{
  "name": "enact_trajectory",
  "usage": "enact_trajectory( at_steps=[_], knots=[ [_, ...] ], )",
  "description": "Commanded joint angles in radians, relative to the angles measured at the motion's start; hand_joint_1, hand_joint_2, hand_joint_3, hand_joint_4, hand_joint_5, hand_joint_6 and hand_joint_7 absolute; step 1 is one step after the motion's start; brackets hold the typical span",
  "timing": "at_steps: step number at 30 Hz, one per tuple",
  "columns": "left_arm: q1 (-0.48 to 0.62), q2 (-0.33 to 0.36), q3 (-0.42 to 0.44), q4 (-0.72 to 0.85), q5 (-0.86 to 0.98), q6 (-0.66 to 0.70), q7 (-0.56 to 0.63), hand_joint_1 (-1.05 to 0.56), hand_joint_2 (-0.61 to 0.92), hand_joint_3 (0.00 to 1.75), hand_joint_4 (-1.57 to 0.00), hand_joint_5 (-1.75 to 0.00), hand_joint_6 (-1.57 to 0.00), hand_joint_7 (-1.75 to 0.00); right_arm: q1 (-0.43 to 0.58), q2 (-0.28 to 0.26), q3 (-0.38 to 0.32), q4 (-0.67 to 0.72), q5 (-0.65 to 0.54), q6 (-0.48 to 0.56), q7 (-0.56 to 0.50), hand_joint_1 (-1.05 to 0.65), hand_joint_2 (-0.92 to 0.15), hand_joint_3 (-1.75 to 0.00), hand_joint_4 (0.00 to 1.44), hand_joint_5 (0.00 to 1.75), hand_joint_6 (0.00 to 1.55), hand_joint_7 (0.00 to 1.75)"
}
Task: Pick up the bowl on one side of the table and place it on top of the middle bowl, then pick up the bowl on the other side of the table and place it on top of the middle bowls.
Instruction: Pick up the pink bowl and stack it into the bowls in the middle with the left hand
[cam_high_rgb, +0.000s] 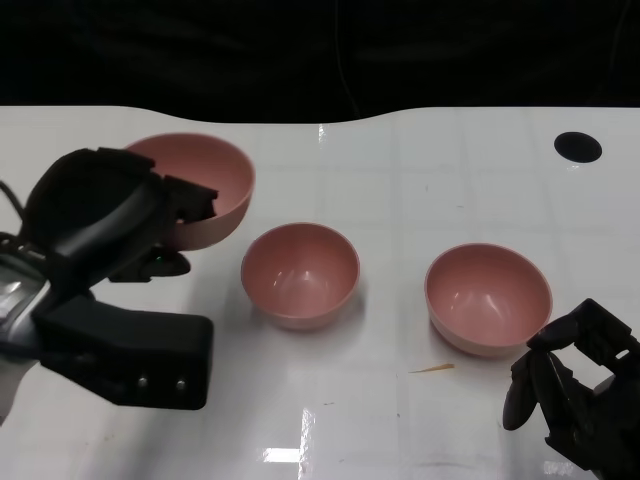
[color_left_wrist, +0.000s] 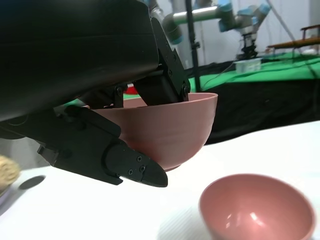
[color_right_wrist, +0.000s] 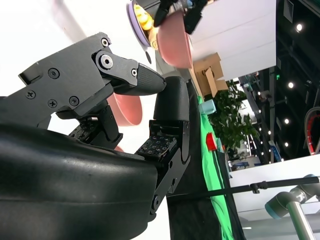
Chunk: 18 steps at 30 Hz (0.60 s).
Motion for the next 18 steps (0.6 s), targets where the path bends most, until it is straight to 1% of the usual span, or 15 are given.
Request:
enact_trajectory(
  at_steps=[1, 2, 3, 4, 5, 6, 7, 9, 11, 12, 14, 15, 16, 17, 18],
  knots=[
    [-0.036, -0.026, -0.031, -0.001, 0.026, 0.003, -0.025, -0.19, 0.92, 0.05, -0.8, -1.42, -0.9, -0.94, -0.001, -0.007, -0.002, -0.001, 0.01, -0.007, 0.004, -0.2, -0.65, -0.82, 0.9, 1.61, 0.82, 1.31],
    [-0.047, -0.037, -0.043, 0.004, 0.03, 0.001, -0.034, -0.2, 0.92, 0.07, -0.81, -1.38, -0.92, -0.89, 0.002, -0.005, 0.0, -0.005, 0.007, -0.007, 0.0, -0.2, -0.65, -0.81, 0.9, 1.62, 0.82, 1.31],
    [-0.054, -0.044, -0.051, 0.007, 0.033, 0.0, -0.041, -0.21, 0.92, 0.11, -0.87, -1.15, -0.95, -0.72, 0.004, -0.003, 0.002, -0.008, 0.005, -0.007, -0.002, -0.2, -0.66, -0.8, 0.9, 1.62, 0.82, 1.32],
    [-0.062, -0.052, -0.059, 0.017, 0.035, -0.008, -0.039, -0.21, 0.92, 0.12, -0.9, -1.05, -0.97, -0.64, 0.006, -0.001, 0.004, -0.011, 0.003, -0.009, -0.005, -0.19, -0.66, -0.8, 0.9, 1.62, 0.81, 1.33],
    [-0.07, -0.061, -0.068, 0.029, 0.04, -0.016, -0.032, -0.22, 0.92, 0.15, -0.96, -0.9, -1.01, -0.51, 0.007, 0.001, 0.007, -0.011, 0.002, -0.014, -0.004, -0.19, -0.66, -0.79, 0.89, 1.62, 0.81, 1.33],
    [-0.078, -0.073, -0.078, 0.044, 0.043, -0.024, -0.024, -0.23, 0.92, 0.19, -1.01, -0.8, -1.07, -0.39, 0.008, 0.004, 0.01, -0.011, -0.001, -0.019, -0.004, -0.19, -0.67, -0.79, 0.89, 1.62, 0.81, 1.34],
    [-0.085, -0.083, -0.085, 0.058, 0.045, -0.031, -0.018, -0.23, 0.92, 0.18, -1.02, -0.82, -1.11, -0.35, 0.01, 0.007, 0.013, -0.012, -0.006, -0.024, -0.007, -0.19, -0.67, -0.79, 0.89, 1.62, 0.81, 1.34],
    [-0.097, -0.1, -0.096, 0.081, 0.048, -0.037, -0.012, -0.22, 0.92, 0.14, -1.0, -0.91, -1.16, -0.29, 0.014, 0.014, 0.019, -0.016, -0.017, -0.033, -0.016, -0.19, -0.66, -0.81, 0.9, 1.61, 0.81, 1.35],
    [-0.109, -0.114, -0.106, 0.102, 0.05, -0.044, -0.016, -0.21, 0.92, 0.12, -1.0, -0.94, -1.18, -0.28, 0.018, 0.018, 0.024, -0.022, -0.022, -0.034, -0.023, -0.19, -0.65, -0.82, 0.91, 1.6, 0.81, 1.35],
    [-0.117, -0.122, -0.113, 0.117, 0.053, -0.05, -0.017, -0.22, 0.92, 0.13, -0.97, -0.99, -1.18, -0.27, 0.02, 0.02, 0.028, -0.026, -0.024, -0.032, -0.027, -0.19, -0.63, -0.87, 0.91, 1.61, 0.81, 1.36],
    [-0.132, -0.139, -0.128, 0.147, 0.063, -0.058, -0.009, -0.22, 0.92, 0.14, -0.94, -1.01, -1.17, -0.26, 0.024, 0.022, 0.035, -0.034, -0.028, -0.029, -0.035, -0.19, -0.61, -0.91, 0.91, 1.62, 0.81, 1.37],
    [-0.136, -0.144, -0.132, 0.157, 0.068, -0.06, -0.003, -0.2, 0.92, 0.1, -0.9, -1.16, -1.17, -0.34, 0.025, 0.022, 0.037, -0.036, -0.03, -0.028, -0.037, -0.19, -0.6, -0.93, 0.91, 1.63, 0.81, 1.37],
    [-0.144, -0.152, -0.139, 0.173, 0.072, -0.064, 0.003, -0.19, 0.92, 0.09, -0.87, -1.25, -1.15, -0.42, 0.026, 0.021, 0.039, -0.036, -0.031, -0.031, -0.036, -0.19, -0.59, -0.94, 0.91, 1.63, 0.81, 1.37],
    [-0.149, -0.159, -0.145, 0.185, 0.076, -0.065, 0.007, -0.18, 0.92, 0.08, -0.84, -1.35, -1.06, -0.64, 0.027, 0.021, 0.04, -0.035, -0.03, -0.032, -0.035, -0.19, -0.59, -0.94, 0.91, 1.63, 0.81, 1.37],
    [-0.155, -0.165, -0.149, 0.196, 0.08, -0.068, 0.015, -0.18, 0.92, 0.07, -0.82, -1.41, -0.97, -0.84, 0.027, 0.02, 0.041, -0.034, -0.028, -0.033, -0.033, -0.19, -0.58, -0.95, 0.9, 1.63, 0.81, 1.36]
  ],
)
